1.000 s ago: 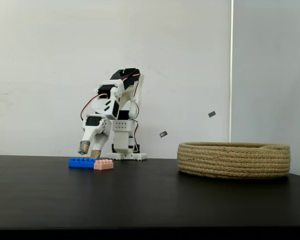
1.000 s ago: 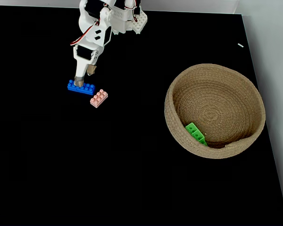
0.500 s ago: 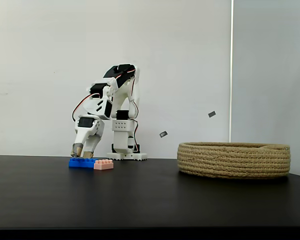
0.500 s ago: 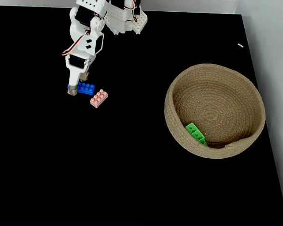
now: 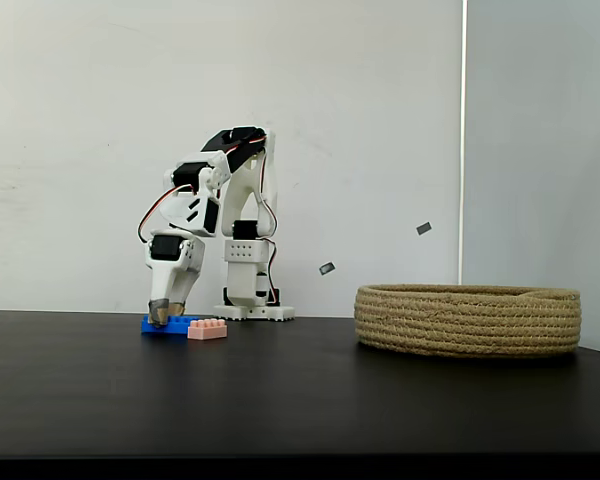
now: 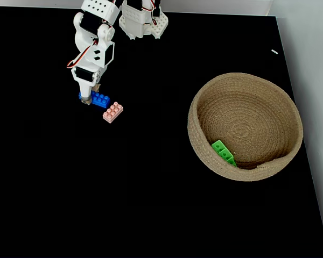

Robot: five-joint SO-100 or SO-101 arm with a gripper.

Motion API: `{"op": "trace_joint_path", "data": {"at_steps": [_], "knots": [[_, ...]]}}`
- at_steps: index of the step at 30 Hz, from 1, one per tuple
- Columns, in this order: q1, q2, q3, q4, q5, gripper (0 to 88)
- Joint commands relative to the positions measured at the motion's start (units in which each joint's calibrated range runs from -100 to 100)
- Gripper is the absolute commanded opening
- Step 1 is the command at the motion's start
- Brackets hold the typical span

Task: Place the lego blocks in the tray

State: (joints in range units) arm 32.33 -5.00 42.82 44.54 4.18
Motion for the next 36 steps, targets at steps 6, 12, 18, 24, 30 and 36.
{"op": "trace_joint_path", "data": {"at_steps": [6,12,18,24,30,36], "knots": [[-0.3,-3.0,1.7,0.2,0.9,0.2],[-4.5,-18.6,9.9,-0.5,0.3,0.2],[-8.7,-30.4,13.1,4.1,-1.7,0.2],[-16.3,-37.8,1.9,18.9,-4.1,0.2],[-26.1,-38.6,-13.1,29.3,-10.1,0.1],[-42.4,-33.6,-21.0,33.0,-15.2,0.1]]}}
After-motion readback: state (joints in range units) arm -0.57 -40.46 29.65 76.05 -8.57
